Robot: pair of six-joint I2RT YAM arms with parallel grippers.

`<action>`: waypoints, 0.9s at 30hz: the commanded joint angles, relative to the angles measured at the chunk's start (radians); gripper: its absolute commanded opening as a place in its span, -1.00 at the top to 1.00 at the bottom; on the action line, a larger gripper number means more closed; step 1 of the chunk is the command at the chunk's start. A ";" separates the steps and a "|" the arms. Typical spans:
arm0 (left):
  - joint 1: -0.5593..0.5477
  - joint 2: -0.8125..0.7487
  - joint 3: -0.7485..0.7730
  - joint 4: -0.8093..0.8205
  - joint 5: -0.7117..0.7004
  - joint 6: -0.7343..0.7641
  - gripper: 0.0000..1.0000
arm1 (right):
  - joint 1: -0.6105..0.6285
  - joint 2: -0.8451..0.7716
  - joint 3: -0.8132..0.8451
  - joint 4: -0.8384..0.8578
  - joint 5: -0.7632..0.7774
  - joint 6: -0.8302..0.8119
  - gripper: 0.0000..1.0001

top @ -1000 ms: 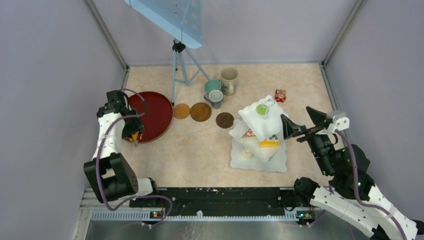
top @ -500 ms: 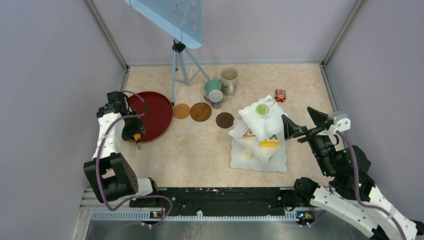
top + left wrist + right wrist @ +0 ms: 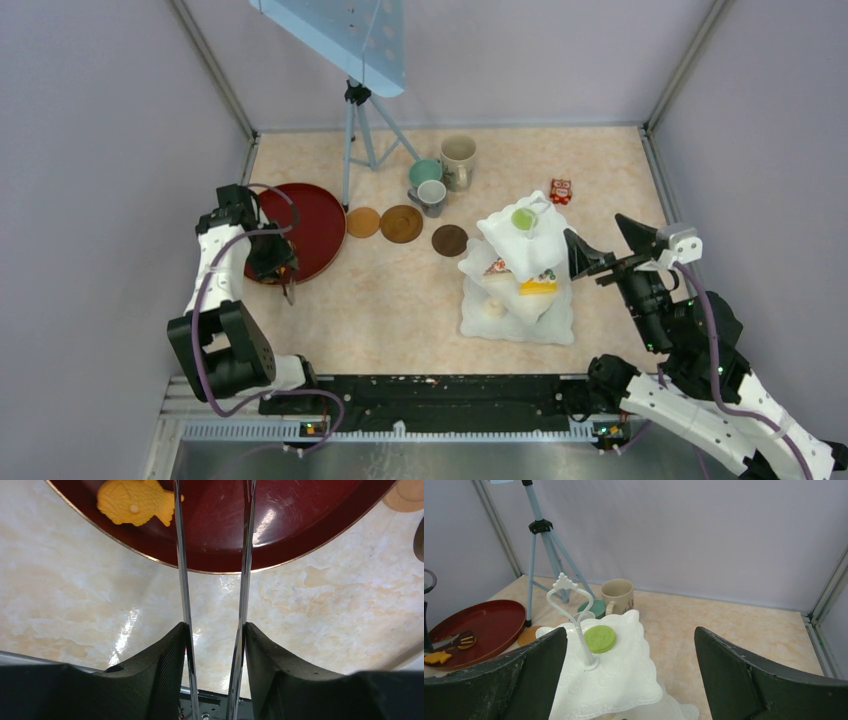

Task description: Serve the afternoon tea

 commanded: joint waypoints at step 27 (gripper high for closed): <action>-0.006 0.041 0.040 -0.007 0.008 0.033 0.13 | 0.015 -0.008 -0.006 0.028 0.005 -0.009 -0.91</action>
